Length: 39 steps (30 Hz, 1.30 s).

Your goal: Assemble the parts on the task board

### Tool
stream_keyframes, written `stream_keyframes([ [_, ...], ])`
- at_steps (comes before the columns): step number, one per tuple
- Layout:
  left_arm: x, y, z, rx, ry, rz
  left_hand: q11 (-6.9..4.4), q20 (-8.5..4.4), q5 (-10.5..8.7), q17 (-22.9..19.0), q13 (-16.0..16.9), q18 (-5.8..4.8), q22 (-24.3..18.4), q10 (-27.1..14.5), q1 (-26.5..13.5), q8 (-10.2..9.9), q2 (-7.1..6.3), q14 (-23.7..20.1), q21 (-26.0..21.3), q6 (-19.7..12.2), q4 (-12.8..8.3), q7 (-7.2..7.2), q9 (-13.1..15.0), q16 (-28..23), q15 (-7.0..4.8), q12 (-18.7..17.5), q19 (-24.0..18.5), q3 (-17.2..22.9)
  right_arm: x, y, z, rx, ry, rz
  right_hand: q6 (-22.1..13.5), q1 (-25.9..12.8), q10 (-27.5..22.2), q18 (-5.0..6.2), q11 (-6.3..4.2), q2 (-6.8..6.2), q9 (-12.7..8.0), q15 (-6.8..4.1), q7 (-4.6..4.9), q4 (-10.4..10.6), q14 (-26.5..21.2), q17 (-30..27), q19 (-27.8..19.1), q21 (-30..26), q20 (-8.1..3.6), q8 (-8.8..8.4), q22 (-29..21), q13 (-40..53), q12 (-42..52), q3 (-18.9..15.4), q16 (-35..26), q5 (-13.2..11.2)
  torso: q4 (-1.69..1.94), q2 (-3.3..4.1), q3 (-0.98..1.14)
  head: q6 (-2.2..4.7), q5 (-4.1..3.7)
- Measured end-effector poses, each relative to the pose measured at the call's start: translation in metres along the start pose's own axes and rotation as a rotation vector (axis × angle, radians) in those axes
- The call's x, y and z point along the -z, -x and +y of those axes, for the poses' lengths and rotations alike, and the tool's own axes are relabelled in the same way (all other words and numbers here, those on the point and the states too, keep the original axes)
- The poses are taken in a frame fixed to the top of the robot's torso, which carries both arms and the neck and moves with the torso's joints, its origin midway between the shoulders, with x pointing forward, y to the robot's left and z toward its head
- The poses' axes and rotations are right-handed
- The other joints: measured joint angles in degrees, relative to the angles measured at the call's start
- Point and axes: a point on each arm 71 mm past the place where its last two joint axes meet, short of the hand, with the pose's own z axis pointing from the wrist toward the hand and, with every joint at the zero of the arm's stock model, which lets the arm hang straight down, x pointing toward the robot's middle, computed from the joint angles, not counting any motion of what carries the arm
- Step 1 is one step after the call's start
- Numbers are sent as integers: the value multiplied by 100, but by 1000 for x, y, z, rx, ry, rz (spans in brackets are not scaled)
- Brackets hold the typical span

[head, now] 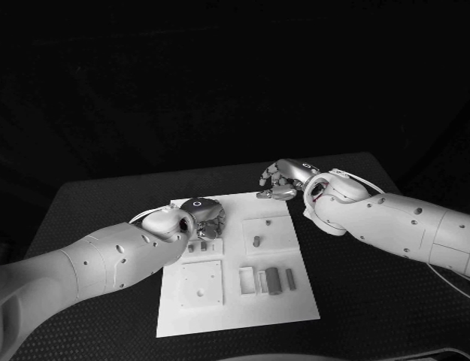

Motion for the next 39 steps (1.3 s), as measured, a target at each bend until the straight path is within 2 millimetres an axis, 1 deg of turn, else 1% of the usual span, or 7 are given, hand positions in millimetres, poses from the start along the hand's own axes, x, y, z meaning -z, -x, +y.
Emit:
stream_keyframes([
  [6, 0, 0, 0, -1, -2, -4, -18, -33, 0, -9, 37, 1, 0, 61, -34, 5, 34, 30, 2, 66, 0, -25, -1, 0, -29, 24, 8, 0, 0, 0, 0, 0, 0, 0, 3, 0, 0, 0, 0, 0, 0, 0, -2, 0, 0, 0, 0, 0, 0, 0, 0, 0, 0, 0, 0, 0, 2, 0, 0, -1, -7],
  [8, 0, -1, 0, 0, -2, -6, -60, -44, 0, -16, 56, 0, 0, 104, -34, 35, 34, 40, 11, 90, 0, -49, 4, 0, -39, 24, -3, 0, 0, 0, 0, 0, 0, 0, 4, 0, 0, 0, 0, 0, 0, 0, -4, 0, 0, 0, 0, 0, 0, 0, 0, 0, 0, 0, 0, 0, 2, -1, 1, -4, -8],
  [10, 0, -1, 1, 0, -2, -9, -71, -44, 0, -16, 71, 0, 3, 136, -27, 38, 87, 62, 11, 141, 0, -73, 13, 13, -61, 54, -3, 0, 0, 0, 0, 0, 0, 0, 6, 0, 0, 1, 0, 0, 4, 0, -6, 0, 0, 0, 0, 0, 0, 0, 0, 0, 0, 0, 0, 0, 2, -1, 2, -5, -8],
  [19, 2, -3, 2, 3, -6, -25, -160, -86, 45, -29, 155, 0, 4, 249, 16, 109, 138, 114, 34, 284, 9, -119, 20, 32, -113, 90, 39, 9, 0, 0, 0, 0, 0, 0, 10, 0, 0, 0, 0, 0, 4, 0, -9, 0, 0, 0, 0, 0, 0, 0, 0, 0, -1, 0, 0, 0, 2, -5, 2, -7, -9],
  [29, 9, -5, 9, 38, 5, -38, -183, -127, 67, -42, 189, -1, 3, 329, -23, 136, 235, 164, 56, 358, 24, -151, 24, 54, -162, 105, 79, 56, 0, 0, 0, 0, -1, 0, -2, 0, 0, 0, 0, 0, 3, 0, 3, 0, 0, 0, 0, 0, 0, 0, 0, -1, -4, 0, 0, 0, 1, -6, 1, 24, -11],
  [33, 11, -3, 13, 68, 18, -44, -187, -127, 66, -42, 203, 0, 3, 349, -38, 138, 249, 183, 57, 376, 24, -148, 33, 54, -164, 106, 79, 56, 0, 0, -1, 1, -2, 0, -2, 0, 0, 0, 0, 0, 3, 0, 3, 0, 0, 0, 0, 0, 0, 0, 0, -5, -4, 0, 0, 0, 2, -6, 0, 33, -10],
  [39, 14, 12, 19, 111, 31, -72, -188, -127, 66, -46, 205, 0, 3, 366, -53, 138, 263, 194, 57, 388, 24, -148, 33, 54, -173, 105, 79, 56, 1, 1, -2, 1, -4, -1, -2, 0, 0, 0, 0, 0, 3, 0, 2, 0, 0, 0, 0, 0, 0, 0, 0, -4, -4, 0, 0, 0, 10, -13, 1, 43, -6],
])
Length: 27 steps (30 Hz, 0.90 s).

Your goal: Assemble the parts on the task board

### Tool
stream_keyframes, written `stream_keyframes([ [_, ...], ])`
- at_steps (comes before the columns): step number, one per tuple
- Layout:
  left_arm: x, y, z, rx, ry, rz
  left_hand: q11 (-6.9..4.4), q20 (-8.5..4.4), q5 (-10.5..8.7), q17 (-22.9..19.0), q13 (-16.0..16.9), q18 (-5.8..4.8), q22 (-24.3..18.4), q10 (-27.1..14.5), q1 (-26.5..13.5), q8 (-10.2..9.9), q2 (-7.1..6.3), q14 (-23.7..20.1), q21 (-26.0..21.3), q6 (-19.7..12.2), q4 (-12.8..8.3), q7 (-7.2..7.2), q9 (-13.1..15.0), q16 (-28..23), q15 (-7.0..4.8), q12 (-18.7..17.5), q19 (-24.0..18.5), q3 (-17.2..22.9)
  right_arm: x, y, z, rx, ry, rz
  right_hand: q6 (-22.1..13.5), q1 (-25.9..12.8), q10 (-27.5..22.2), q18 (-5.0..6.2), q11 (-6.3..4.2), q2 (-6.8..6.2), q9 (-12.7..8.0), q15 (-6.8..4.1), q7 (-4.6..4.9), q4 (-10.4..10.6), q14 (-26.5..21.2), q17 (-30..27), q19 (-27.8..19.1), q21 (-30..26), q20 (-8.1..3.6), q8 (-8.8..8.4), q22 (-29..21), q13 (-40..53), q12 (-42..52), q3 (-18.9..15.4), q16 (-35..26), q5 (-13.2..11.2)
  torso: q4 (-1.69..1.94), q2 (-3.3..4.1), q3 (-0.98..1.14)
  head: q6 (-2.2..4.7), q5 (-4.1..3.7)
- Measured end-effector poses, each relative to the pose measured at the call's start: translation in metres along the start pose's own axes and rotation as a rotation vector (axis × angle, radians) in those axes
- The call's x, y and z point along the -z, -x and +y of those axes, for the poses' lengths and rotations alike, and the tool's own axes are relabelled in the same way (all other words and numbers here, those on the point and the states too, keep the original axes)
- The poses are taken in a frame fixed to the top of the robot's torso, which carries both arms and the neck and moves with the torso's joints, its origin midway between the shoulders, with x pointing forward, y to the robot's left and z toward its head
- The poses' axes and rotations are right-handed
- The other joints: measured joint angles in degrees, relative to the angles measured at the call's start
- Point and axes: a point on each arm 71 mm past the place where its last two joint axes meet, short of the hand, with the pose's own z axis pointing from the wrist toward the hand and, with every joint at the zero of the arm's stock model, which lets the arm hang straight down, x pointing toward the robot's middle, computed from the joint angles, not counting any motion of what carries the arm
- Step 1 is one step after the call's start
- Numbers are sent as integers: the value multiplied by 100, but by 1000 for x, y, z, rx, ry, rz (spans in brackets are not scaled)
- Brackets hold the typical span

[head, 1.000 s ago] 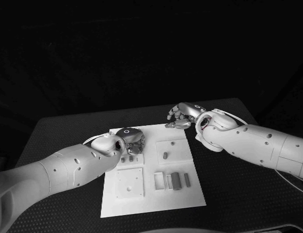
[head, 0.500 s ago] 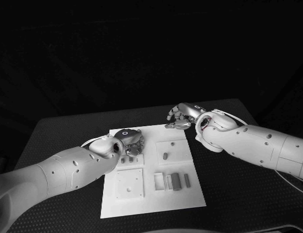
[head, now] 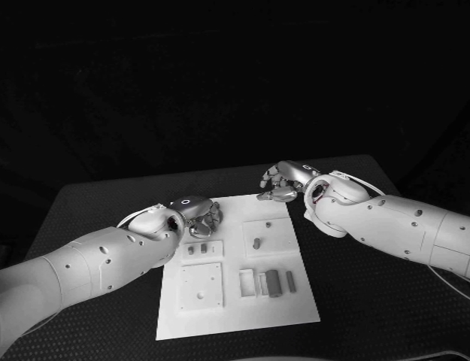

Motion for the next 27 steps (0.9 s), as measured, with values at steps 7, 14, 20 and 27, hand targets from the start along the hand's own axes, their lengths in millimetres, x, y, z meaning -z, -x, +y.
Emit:
stream_keyframes([
  [7, 8, 16, 11, 17, 16, -4, -9, 0, 0, -2, 14, 1, 0, 15, -1, -2, 0, 2, 0, 14, -15, -14, 2, 0, 0, 0, 0, 15, 0, 0, -1, 1, -1, 0, 2, 0, 0, 0, 0, 0, 5, 0, -2, 0, 0, 0, 0, 0, 0, 0, 0, 0, 0, 0, 0, 0, 11, -5, -7, 5, 27],
  [14, 20, 17, 24, 25, 41, 16, -8, 1, -1, -5, 15, 0, -1, 15, -1, -6, 0, 2, 0, 14, -16, -14, 3, -1, 0, 0, -1, 15, 1, 1, -2, 1, -3, 0, 4, 0, 0, 0, 0, 0, 5, 0, -4, 0, 0, 0, 0, 0, 0, 0, 0, 0, 0, 0, 0, 0, 13, -2, -7, 10, 48],
  [20, 26, 17, 32, 24, 60, 30, -8, 1, -1, -7, 22, 0, -1, 15, -1, -8, -1, 10, 0, 13, -12, -14, 3, -4, 8, -1, -1, 44, 1, 1, -2, 2, -4, 1, 7, 0, 0, 0, 0, 0, 5, 0, -7, 0, 0, 0, 0, 0, 0, 0, 0, 0, 0, 0, 0, 0, 13, 4, -11, -1, 58],
  [27, 28, 16, 36, 21, 72, 44, -7, 1, -2, -7, 22, 0, -2, 14, 1, 14, -5, -4, 0, 10, -12, -17, 1, -4, -6, -1, -2, 44, 1, 1, -2, 2, -5, 1, 9, 0, 0, 1, 0, 0, 4, 0, -9, 0, 0, 0, 0, 0, 0, 0, 0, 0, 0, 0, 0, 0, 10, 4, -10, -10, 86],
])
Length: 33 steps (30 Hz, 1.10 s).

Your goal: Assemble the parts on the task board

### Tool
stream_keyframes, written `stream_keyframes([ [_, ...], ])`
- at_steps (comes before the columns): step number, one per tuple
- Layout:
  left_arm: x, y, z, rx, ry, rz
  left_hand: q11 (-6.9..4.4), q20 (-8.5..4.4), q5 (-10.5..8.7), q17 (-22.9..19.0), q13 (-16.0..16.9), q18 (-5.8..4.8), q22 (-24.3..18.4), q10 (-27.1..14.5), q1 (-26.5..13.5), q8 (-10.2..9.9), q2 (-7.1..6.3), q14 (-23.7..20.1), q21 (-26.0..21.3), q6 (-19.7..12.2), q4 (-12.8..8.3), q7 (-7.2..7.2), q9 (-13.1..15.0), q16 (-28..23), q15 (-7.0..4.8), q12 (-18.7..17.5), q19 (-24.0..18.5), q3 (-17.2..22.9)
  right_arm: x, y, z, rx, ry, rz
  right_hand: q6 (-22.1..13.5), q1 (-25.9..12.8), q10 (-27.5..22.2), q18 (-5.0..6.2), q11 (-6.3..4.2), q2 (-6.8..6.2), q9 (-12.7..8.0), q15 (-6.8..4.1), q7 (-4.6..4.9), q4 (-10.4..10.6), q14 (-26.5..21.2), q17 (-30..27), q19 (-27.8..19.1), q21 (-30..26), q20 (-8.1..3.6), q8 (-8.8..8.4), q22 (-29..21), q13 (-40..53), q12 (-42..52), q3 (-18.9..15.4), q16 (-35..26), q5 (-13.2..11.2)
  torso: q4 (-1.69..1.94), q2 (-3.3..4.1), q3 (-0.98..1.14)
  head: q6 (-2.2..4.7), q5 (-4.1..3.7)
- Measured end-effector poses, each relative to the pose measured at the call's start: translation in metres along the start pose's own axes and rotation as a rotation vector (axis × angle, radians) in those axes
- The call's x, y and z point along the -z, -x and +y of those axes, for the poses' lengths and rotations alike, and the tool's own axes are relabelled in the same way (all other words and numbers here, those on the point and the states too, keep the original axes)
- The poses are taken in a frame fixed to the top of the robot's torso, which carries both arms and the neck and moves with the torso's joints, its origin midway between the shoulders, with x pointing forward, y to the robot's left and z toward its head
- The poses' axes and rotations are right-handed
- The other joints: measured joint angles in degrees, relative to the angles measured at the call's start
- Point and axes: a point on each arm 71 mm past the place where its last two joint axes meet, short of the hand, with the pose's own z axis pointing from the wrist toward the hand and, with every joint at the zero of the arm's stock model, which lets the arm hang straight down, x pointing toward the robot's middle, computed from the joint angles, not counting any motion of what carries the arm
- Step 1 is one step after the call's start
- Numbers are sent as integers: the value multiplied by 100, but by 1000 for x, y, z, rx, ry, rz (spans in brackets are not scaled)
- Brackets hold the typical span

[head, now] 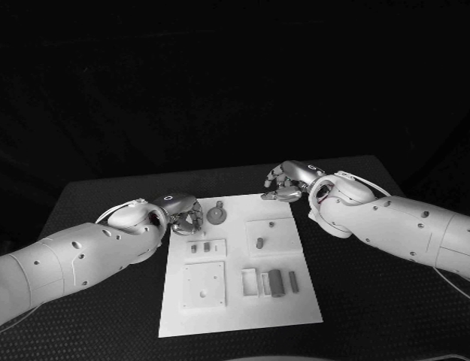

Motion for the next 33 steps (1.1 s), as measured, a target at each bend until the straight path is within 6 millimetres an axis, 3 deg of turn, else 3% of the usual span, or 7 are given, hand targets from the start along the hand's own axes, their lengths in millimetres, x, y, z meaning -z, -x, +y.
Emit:
stream_keyframes([
  [15, -4, -3, -4, -7, -4, 13, 1, -29, 7, 0, 8, -4, 0, -1, -3, 2, -12, -5, 0, -6, 0, -1, -5, -1, -5, 0, -30, 0, 0, 0, 0, 0, 0, 1, -8, 0, 0, -1, 0, 0, -1, 0, 8, 16, 0, -5, 0, 0, 0, 0, 0, -5, 0, -16, 0, 0, -22, 6, 13, -1, 26],
  [33, -7, -11, -7, -18, -9, 47, -18, -28, 3, -5, 23, -6, -1, 19, 12, -20, -28, -5, 0, 26, -1, 3, 0, -1, -5, -16, -31, -1, 0, 0, 0, 0, 0, 2, -6, 0, 0, 0, 0, 0, 4, 0, 6, 16, 0, -5, 0, 0, 0, 0, 0, -5, 0, -16, 0, 0, -18, 5, 8, -24, 9],
])
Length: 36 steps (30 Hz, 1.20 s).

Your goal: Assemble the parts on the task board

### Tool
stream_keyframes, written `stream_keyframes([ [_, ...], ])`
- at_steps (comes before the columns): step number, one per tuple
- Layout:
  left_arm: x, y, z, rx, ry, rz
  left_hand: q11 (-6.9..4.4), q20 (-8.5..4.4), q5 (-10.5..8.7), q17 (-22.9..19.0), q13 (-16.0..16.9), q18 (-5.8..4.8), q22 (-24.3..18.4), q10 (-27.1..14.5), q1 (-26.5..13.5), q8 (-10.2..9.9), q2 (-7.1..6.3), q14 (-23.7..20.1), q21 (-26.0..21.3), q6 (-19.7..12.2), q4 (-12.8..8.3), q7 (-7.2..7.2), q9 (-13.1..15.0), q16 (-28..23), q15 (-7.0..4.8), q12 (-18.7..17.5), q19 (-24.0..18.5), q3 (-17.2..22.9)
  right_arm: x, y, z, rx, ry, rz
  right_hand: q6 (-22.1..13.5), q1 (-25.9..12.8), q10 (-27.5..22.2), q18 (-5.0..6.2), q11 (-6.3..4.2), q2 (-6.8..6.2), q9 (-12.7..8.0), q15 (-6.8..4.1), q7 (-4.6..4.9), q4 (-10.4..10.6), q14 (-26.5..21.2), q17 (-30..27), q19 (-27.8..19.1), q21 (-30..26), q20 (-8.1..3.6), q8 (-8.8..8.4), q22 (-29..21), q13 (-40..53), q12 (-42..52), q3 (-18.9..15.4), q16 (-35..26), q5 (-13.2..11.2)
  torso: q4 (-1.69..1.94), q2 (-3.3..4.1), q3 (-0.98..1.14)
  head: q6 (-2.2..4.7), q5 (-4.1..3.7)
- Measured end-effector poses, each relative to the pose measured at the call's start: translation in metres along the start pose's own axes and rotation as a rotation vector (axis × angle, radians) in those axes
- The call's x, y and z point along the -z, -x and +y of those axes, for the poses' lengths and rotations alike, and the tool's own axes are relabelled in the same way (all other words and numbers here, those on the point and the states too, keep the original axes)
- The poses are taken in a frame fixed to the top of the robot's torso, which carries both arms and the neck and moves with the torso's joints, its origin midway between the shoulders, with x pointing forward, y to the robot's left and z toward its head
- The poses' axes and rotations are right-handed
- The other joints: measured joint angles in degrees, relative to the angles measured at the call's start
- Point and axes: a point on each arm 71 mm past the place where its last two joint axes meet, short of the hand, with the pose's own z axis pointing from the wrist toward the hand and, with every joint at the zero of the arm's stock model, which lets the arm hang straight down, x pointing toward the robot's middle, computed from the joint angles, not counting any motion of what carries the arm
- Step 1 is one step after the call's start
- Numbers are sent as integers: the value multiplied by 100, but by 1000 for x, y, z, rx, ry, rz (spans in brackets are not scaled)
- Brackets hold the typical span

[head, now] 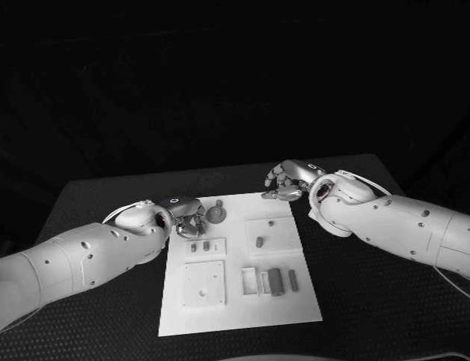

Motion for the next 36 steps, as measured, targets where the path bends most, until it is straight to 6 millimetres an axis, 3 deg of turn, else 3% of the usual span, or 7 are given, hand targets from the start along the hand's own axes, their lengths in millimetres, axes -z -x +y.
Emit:
stream_keyframes([
  [22, -6, -4, -2, -10, 0, 10, 17, -2, 0, 1, 13, 0, 3, 19, -13, 14, -25, 1, 0, -2, 4, -2, 7, 0, 1, 0, 2, 15, 0, 0, 0, 0, 0, 1, 9, 0, 0, -1, 0, 0, -1, 0, -9, 0, 0, 1, 0, 0, 0, 0, 0, -5, 23, 0, 0, 0, -7, 2, 1, -9, -24],
  [36, -5, -9, 0, -29, -3, 12, -72, -66, -1, 32, 67, -13, 3, 115, 19, 55, 35, 61, 65, 86, -12, -79, 0, 68, -40, -31, 65, 29, 0, 0, 0, 0, -1, 1, -3, 0, 0, 0, 0, 0, 4, 0, 3, 0, 0, 1, 0, 0, 0, 0, 0, -5, 23, 0, 0, 0, -7, -2, 4, -23, -45],
])
